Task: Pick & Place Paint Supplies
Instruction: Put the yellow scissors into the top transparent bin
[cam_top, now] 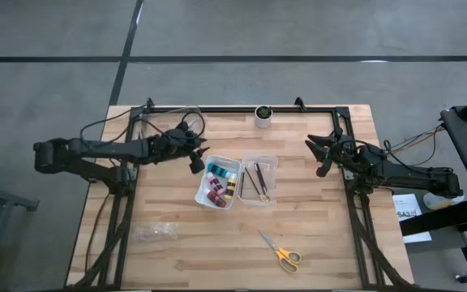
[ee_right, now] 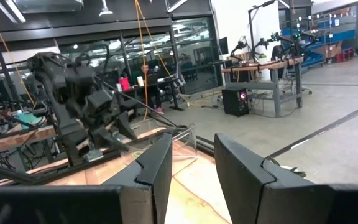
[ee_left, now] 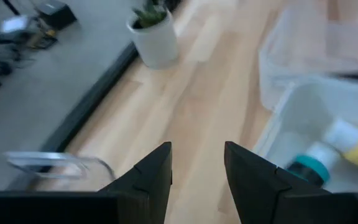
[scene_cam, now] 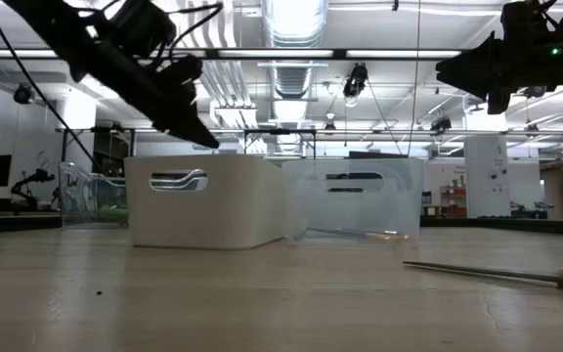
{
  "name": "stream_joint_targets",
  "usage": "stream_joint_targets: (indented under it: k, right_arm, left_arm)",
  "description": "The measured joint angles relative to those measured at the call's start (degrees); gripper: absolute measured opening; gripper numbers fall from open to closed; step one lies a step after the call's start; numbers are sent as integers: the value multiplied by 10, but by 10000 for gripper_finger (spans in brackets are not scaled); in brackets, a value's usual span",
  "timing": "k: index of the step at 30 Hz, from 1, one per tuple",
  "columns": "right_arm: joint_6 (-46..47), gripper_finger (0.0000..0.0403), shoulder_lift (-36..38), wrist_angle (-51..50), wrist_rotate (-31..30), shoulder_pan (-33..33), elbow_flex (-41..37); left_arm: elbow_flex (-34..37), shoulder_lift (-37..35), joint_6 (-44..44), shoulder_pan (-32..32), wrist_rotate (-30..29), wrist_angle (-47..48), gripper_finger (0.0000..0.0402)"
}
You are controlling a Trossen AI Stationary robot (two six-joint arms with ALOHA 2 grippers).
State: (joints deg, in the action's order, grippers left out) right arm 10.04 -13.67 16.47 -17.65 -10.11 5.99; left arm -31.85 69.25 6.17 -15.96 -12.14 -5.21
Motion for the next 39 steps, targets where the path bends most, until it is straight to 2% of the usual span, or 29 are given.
stream_joint_targets:
  k: [6, 15, 17, 19, 24, 29, 32, 39]
  right_arm:
    - [0, 118, 0, 0, 0, 0, 0]
    - [0, 118, 0, 0, 0, 0, 0]
    - [0, 118, 0, 0, 0, 0, 0]
    - [-1, 118, 0, 0, 0, 0, 0]
    - [-1, 118, 0, 0, 0, 0, 0]
    - [-1, 118, 0, 0, 0, 0, 0]
    - [0, 118, 0, 0, 0, 0, 0]
    - [-1, 118, 0, 0, 0, 0, 0]
  left_arm:
    - [37, 0, -18, -1, 57, -19, 150]
    - [42, -1, -86, 0, 81, -14, 150]
    - [40, -16, -97, -1, 81, 10, 150]
    - [39, -52, -106, 0, 78, 36, 150]
    - [50, -166, -139, 24, 72, 15, 150]
    - [88, -286, -62, 85, 72, -13, 150]
    - [116, -356, -49, 104, 72, -32, 150]
    - [191, -449, -77, 105, 70, -73, 150]
